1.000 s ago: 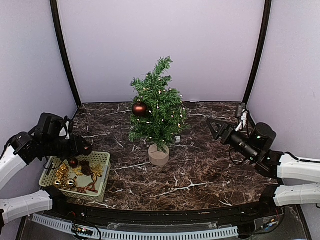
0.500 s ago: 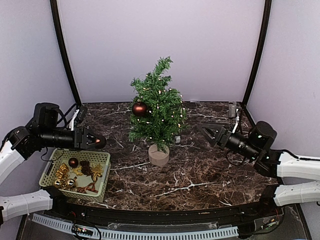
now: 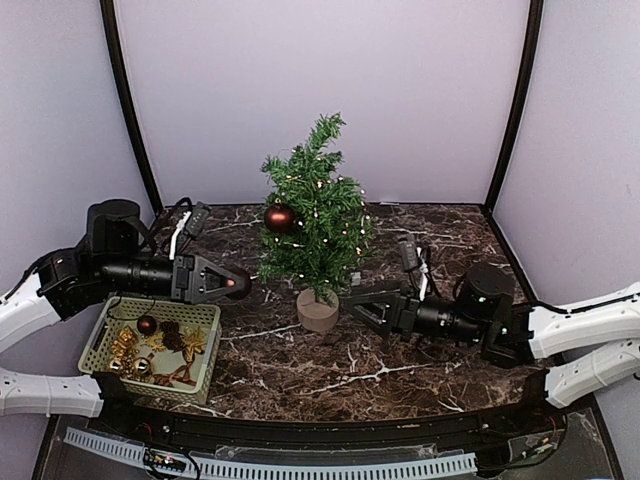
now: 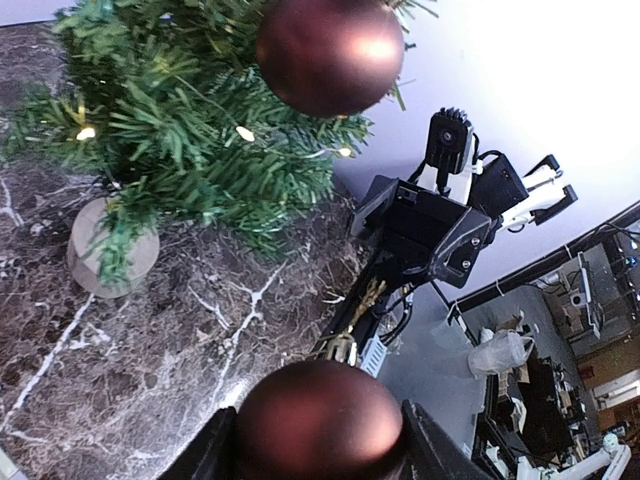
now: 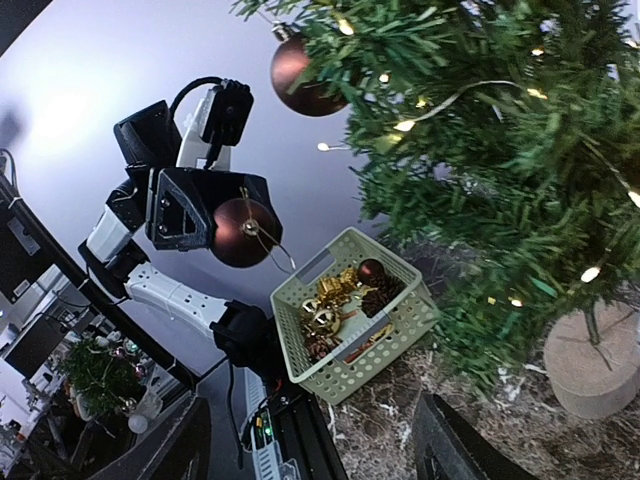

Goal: Decorate the small christmas tree
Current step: Wrap the ornament ball around the branch.

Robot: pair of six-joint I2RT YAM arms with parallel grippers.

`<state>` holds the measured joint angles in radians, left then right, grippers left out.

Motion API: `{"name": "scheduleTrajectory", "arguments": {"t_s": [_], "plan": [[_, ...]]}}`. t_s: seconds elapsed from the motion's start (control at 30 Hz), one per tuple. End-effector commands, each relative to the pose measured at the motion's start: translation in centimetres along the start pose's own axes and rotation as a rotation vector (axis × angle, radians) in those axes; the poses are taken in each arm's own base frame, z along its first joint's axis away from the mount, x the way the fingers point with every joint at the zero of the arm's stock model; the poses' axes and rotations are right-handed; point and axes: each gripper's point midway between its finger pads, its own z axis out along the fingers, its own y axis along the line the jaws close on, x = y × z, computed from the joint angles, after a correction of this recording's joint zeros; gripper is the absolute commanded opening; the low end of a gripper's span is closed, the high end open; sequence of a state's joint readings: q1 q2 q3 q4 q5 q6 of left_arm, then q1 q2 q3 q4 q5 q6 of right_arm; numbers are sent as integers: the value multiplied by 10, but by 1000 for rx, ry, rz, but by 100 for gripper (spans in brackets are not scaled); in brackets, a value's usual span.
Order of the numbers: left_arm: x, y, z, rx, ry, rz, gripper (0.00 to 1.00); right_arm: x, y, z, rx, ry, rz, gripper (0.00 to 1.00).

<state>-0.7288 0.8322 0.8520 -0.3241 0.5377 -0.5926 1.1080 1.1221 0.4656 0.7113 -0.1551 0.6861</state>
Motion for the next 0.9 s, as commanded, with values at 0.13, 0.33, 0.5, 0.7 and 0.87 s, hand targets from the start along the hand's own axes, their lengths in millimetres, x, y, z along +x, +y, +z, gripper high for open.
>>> {"name": "scheduleTrajectory", "arguments": {"t_s": [0.13,0.33,0.5,0.7,0.87], "plan": [[-13,-58,23,157,-12,96,47,-15,49,42,-104,-81,-85,68],[-9,-65,35,191,13,95,47,-10,46,66,7,-66,-206,62],[-10,-67,36,207,0,85,47,-6,40,70,50,-50,-261,51],[-12,-66,37,209,-9,81,47,-3,43,74,60,-40,-298,37],[-11,-65,37,202,-5,74,47,-7,47,75,62,-62,-318,34]]}}
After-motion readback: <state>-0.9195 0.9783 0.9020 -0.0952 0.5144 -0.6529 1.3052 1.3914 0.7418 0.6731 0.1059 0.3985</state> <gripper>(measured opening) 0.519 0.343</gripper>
